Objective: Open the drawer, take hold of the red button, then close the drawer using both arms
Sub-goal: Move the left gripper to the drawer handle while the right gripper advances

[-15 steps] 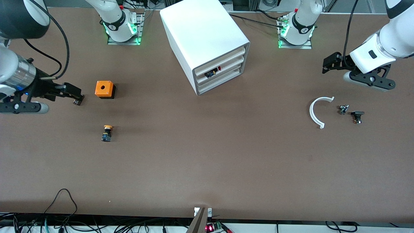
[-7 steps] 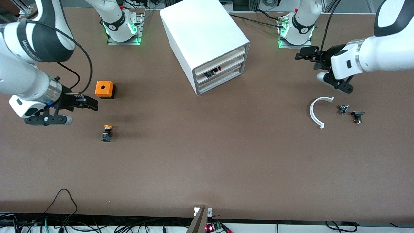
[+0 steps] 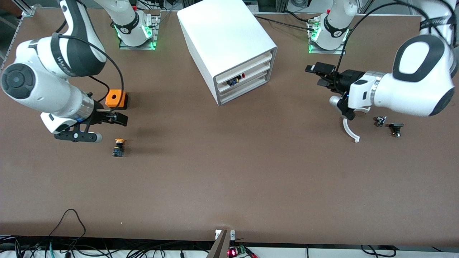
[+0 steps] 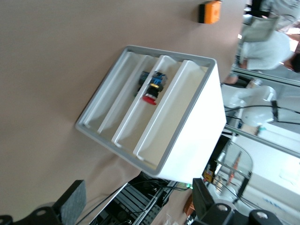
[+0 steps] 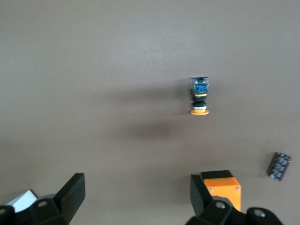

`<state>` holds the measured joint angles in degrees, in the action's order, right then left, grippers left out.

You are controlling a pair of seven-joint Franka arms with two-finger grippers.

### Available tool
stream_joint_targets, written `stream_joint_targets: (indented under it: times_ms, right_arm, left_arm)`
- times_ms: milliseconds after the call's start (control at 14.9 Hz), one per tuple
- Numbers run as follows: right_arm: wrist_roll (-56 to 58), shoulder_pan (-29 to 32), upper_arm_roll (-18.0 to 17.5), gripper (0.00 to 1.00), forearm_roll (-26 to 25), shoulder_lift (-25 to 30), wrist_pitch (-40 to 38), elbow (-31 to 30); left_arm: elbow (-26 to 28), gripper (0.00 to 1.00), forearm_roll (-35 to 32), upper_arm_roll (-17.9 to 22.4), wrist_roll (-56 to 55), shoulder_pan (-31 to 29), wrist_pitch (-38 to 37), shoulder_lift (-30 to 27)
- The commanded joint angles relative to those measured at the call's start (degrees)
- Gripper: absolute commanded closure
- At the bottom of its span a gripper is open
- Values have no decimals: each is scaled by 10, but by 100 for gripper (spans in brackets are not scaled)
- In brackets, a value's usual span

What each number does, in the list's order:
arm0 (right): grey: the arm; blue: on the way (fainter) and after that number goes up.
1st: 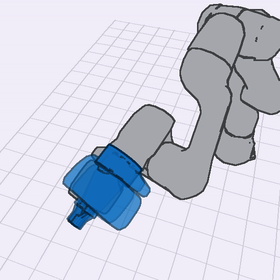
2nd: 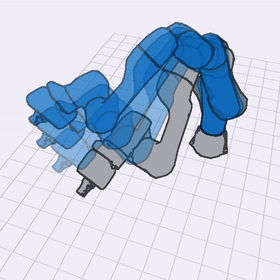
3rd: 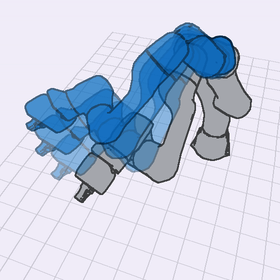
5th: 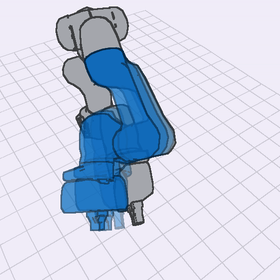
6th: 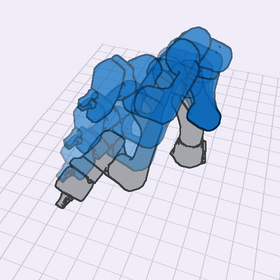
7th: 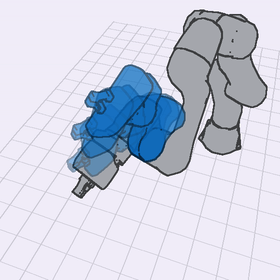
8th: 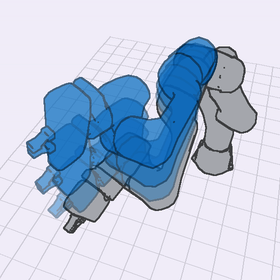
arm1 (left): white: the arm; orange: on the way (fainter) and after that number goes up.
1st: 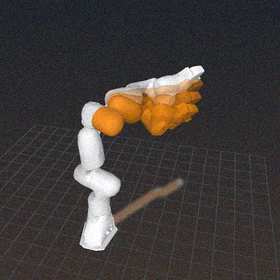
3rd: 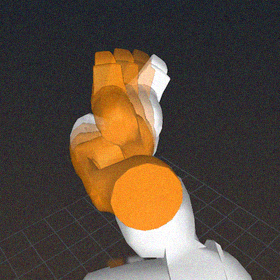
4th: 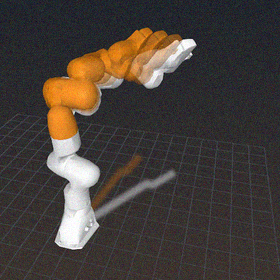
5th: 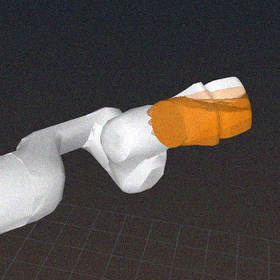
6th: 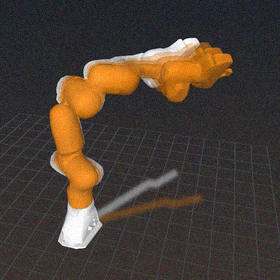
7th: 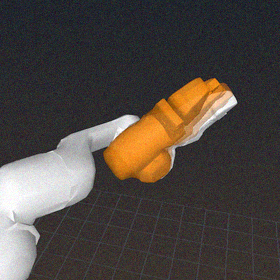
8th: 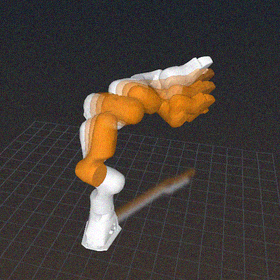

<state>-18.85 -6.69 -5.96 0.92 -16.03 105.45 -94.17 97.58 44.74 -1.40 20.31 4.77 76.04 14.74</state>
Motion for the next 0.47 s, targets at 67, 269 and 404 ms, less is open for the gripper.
stream_joint_targets:
  times_ms: [67, 269, 404]
  right_arm:
    - [-78, -28, 1, 1, 9, -6, 19, -4]
    - [-161, -62, 1, 1, 9, -9, 30, 0]
    - [-216, -82, 1, 1, 9, -13, 43, 1]
  left_arm:
    - [65, 0, 66, -11, 123, 8, 60, 19]
    - [123, 0, 101, -32, 145, 9, 81, 20]
    - [161, 0, 113, -43, 205, 9, 110, 20]
